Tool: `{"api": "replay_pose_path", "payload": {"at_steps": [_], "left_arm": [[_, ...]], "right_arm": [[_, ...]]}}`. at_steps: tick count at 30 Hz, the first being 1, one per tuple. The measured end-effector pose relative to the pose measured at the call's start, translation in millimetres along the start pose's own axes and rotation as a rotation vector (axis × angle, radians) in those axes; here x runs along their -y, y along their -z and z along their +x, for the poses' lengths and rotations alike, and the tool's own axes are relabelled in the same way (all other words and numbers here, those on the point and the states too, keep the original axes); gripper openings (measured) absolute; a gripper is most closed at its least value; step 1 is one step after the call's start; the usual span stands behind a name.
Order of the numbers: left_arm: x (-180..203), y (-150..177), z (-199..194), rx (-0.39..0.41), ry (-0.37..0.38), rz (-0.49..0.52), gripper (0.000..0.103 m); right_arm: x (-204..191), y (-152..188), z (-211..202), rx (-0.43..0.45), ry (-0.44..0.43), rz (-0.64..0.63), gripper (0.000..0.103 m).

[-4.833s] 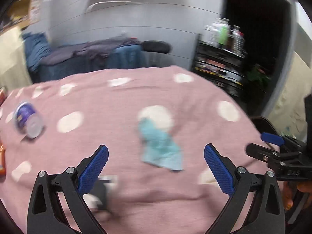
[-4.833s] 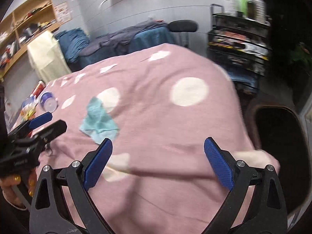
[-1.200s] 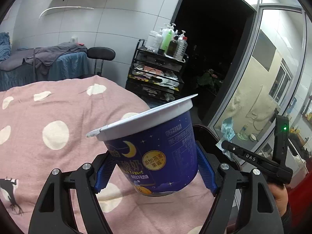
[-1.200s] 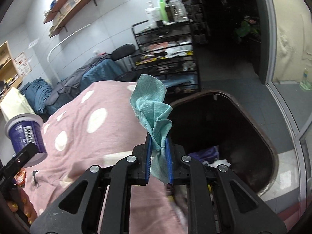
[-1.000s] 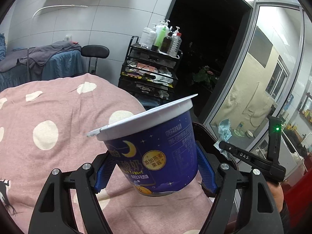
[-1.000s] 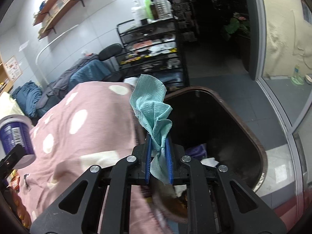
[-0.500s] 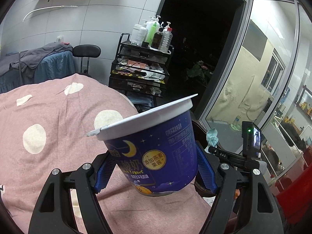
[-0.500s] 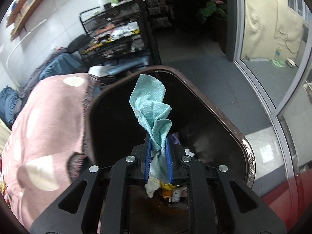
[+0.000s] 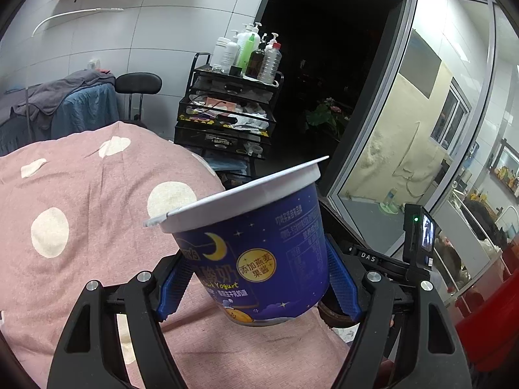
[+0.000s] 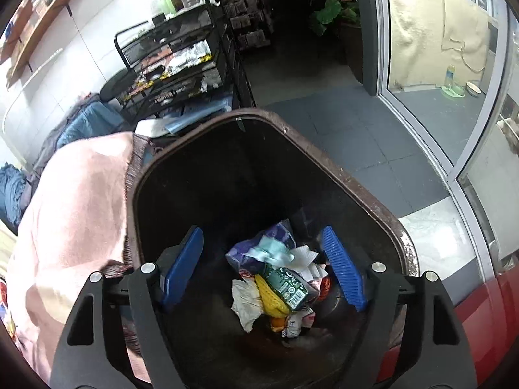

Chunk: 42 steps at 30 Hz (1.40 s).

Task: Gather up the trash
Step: 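Lower the blue yogurt cup into the bin and open the left tool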

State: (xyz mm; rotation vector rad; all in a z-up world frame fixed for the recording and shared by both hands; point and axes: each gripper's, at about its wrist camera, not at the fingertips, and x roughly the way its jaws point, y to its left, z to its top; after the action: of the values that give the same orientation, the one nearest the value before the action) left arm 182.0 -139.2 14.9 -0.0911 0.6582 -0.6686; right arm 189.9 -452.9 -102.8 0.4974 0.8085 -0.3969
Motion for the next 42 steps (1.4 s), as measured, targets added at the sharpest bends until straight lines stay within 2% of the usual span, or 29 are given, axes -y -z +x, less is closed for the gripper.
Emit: {"api": "replay_pose_path", "payload": {"at_steps": [2, 8, 15, 25, 32, 42], "left_arm": [[1.7, -0.7, 1.4, -0.002, 0.004, 0.003, 0.074], [9.1, -4.5, 5.6, -0.006, 0.027, 0.016, 0.074], [28.0, -12.2, 18.7, -0.023, 0.065, 0.057, 0.074], [61.5, -19.8, 58.1, -0.105, 0.142, 0.105, 0.074], [87.9, -23.5, 86.4, -0.155, 0.178, 0.143, 0.074], [116.1, -14.1, 128.6, -0.243, 0.190, 0.189, 0.075]], "right_arm": [[-0.5, 1.1, -7.8, 0.019, -0.003, -0.004, 0.083], [-3.4, 0.3, -28.2, 0.063, -0.021, 0.003, 0.086], [-3.1, 5.9, -53.4, 0.111, -0.044, -0.004, 0.087], [6.3, 16.8, -81.3, 0.169, -0.043, -0.006, 0.089], [22.2, 25.9, -93.0, 0.189, -0.001, 0.012, 0.090], [55.6, 35.4, -105.3, 0.192, 0.051, 0.071, 0.090]]}}
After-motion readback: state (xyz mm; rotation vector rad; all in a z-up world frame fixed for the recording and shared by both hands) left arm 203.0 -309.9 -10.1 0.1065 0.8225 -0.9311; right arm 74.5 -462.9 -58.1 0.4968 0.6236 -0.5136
